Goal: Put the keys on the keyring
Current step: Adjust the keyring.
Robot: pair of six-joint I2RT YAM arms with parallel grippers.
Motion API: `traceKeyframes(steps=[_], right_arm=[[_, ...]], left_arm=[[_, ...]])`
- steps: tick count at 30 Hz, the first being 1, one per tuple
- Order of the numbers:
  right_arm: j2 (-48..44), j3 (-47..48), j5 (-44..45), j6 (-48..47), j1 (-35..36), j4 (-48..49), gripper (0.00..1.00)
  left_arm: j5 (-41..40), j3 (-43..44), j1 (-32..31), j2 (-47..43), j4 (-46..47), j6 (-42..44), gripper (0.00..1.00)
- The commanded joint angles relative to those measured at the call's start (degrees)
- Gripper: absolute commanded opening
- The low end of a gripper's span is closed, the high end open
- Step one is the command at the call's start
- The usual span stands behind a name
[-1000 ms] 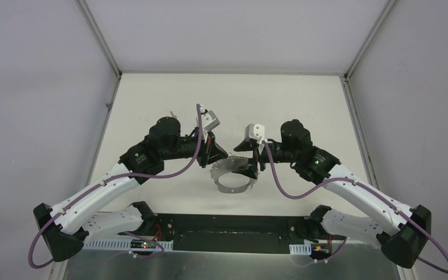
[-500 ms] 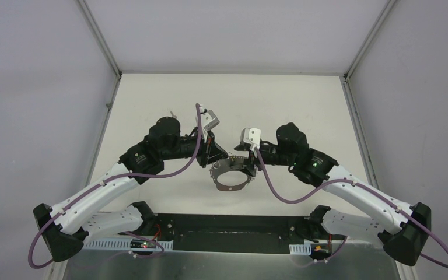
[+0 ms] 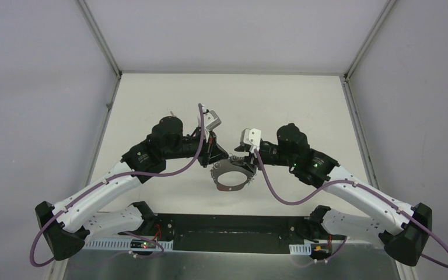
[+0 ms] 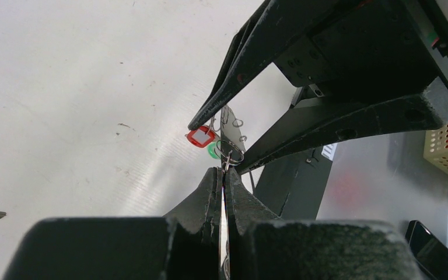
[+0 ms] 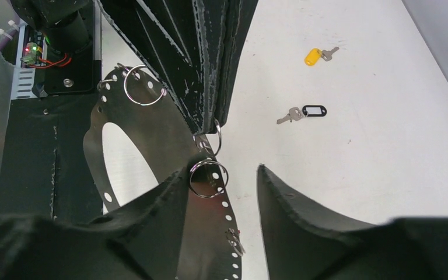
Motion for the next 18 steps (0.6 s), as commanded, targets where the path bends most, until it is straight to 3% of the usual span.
traceKeyframes(steps=[1, 18], right_arm=[[-0.92, 2.22, 0.64, -1.05, 0.35, 0.78, 0.45], [-1.94, 2.25, -2.98, -1.43, 0.3, -2.22, 0.02]], left_arm=[[1.44, 0.77, -0.59, -0.38, 3.18, -0.68, 0.0], [0.61, -0.21, -0.54, -2.18, 1.33, 1.2, 0.0]])
